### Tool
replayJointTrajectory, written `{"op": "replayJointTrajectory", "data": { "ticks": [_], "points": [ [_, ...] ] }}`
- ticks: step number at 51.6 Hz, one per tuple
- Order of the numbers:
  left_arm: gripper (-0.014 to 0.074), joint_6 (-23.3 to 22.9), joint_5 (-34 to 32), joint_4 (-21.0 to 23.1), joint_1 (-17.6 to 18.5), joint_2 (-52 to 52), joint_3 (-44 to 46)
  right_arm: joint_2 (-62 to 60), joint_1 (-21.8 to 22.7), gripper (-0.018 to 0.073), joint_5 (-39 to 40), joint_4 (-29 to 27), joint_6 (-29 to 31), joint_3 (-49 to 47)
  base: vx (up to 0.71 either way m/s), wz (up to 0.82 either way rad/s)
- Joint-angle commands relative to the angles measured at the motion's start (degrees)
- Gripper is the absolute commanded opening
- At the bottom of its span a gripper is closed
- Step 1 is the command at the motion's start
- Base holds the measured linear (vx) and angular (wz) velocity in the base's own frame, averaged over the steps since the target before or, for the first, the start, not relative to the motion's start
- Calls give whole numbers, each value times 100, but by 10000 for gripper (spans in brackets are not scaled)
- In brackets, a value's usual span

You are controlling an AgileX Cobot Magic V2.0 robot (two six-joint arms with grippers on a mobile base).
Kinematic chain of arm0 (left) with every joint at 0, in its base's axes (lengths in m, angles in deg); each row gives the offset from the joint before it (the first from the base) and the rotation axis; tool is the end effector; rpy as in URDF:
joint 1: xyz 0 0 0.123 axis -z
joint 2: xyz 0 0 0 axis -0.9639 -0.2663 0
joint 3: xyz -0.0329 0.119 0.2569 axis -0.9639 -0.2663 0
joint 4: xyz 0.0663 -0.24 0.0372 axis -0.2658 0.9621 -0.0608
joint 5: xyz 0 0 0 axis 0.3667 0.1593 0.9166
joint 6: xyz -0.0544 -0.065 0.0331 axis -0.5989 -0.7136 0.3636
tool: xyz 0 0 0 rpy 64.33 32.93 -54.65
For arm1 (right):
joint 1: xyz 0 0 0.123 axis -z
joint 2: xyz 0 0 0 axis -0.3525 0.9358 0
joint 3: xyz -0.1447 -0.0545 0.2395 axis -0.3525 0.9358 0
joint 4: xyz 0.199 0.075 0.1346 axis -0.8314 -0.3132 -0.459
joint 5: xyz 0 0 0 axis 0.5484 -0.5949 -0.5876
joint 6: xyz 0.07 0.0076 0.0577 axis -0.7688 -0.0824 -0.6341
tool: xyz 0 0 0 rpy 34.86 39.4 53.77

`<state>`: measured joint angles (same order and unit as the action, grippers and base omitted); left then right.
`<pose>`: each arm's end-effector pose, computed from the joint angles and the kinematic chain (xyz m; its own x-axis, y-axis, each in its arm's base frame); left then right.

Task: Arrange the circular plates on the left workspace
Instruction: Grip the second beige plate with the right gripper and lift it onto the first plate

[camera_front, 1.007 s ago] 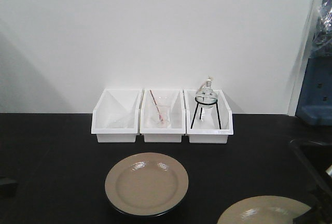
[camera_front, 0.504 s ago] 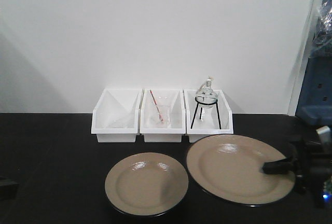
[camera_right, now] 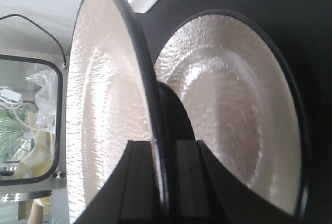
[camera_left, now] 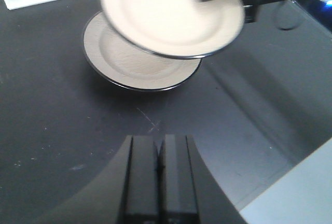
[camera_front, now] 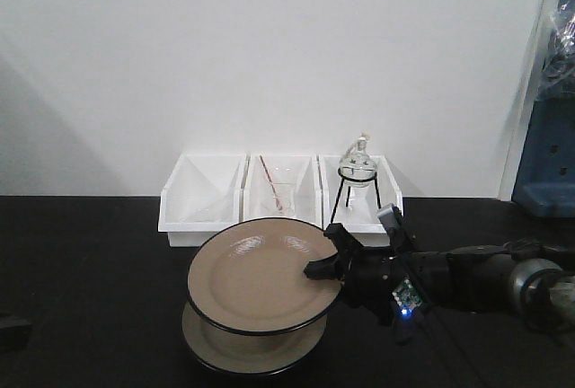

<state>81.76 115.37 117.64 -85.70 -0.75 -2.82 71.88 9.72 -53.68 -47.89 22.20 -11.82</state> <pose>0.1862 -0.0249 0.3540 -0.5240 0.2031 -0.8272 0.5651 0.8095 -0.1592 0.4447 0.1412 0.1873 -0.8373 0.4850 -0.2525 0.0335 0.5065 0.8616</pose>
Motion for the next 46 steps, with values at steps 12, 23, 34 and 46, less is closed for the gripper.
{"op": "replayJointTrajectory", "data": {
  "ticks": [12,23,34,46],
  "points": [
    [-1,-56,-110,346,17,74,149,187,4,0,-197,-524,-46,-571,0,0],
    [-1,-56,-163,346,17,74,149,215,4,85,-243,-513,323,-571,0,0],
    [-1,-56,-153,346,17,74,149,215,4,344,-394,-443,787,-571,0,0],
    [-1,-56,-129,346,17,74,149,210,45,564,-390,-218,1384,-571,0,0]
  ]
}}
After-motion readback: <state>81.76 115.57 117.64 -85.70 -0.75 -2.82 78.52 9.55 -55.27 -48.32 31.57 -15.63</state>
